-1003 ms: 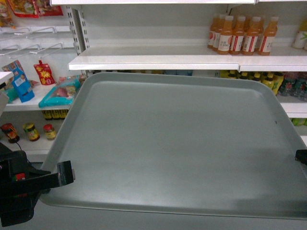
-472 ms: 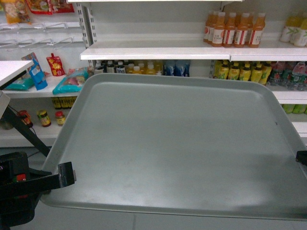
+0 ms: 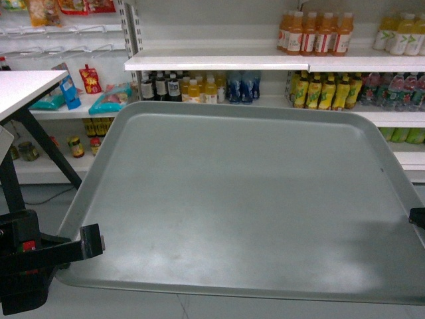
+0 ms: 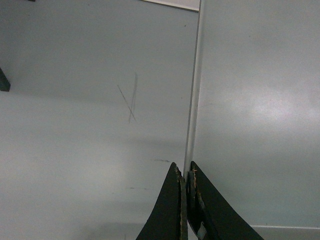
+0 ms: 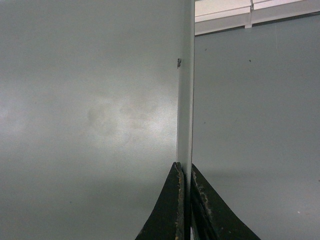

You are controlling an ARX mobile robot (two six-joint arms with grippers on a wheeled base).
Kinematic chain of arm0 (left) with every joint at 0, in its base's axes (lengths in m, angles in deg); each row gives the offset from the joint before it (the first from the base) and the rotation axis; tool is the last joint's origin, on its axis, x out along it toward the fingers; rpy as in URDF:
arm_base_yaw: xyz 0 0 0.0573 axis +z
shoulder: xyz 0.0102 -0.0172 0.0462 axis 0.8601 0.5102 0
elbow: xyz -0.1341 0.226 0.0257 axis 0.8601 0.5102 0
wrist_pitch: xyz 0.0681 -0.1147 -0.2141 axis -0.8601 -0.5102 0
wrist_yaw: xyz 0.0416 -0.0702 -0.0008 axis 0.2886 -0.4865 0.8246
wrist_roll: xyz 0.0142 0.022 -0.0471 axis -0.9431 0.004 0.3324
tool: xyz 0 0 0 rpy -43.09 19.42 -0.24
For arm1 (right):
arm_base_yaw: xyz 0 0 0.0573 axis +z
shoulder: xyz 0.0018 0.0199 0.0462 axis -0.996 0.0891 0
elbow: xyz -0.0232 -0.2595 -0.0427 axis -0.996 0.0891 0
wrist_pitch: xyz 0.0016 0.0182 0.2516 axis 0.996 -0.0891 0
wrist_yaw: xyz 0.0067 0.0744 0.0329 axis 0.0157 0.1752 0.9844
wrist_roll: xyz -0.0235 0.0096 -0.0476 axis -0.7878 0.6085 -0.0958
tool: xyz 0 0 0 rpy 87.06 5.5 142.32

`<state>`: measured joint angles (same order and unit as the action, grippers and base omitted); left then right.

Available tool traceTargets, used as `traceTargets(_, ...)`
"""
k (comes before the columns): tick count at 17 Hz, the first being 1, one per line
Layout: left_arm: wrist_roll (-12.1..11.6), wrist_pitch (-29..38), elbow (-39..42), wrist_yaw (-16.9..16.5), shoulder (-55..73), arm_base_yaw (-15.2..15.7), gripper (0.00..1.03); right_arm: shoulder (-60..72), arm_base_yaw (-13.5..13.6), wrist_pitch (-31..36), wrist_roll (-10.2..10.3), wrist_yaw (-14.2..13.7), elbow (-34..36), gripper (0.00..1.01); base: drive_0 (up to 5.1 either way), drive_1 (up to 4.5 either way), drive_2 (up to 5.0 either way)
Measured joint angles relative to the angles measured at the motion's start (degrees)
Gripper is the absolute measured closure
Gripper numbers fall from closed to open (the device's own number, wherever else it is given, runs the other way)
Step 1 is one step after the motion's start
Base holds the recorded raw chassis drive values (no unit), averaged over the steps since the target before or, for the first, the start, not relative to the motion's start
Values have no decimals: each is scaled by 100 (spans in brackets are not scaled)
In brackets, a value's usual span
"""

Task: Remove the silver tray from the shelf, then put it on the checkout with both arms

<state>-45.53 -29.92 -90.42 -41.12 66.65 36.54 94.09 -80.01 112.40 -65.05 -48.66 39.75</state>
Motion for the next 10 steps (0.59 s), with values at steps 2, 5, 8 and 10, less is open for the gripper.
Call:
traceTargets(2,0,-9,0,2,0,2,100,0,0,9,0,0,0,98,2,-420,423)
traceTargets(5,0,-4,0,2,0,0,100,0,0,2,0,-9,0,98,6,-415,428)
traceTargets(8,2,-35,7,-2,-17,0,100,-9,0,-15,0,-7,9,98,0,0,0)
traceTargets(10,0,-2,7,2,-17,0,100,-9,0,9,0,-7,9,98,0,0,0)
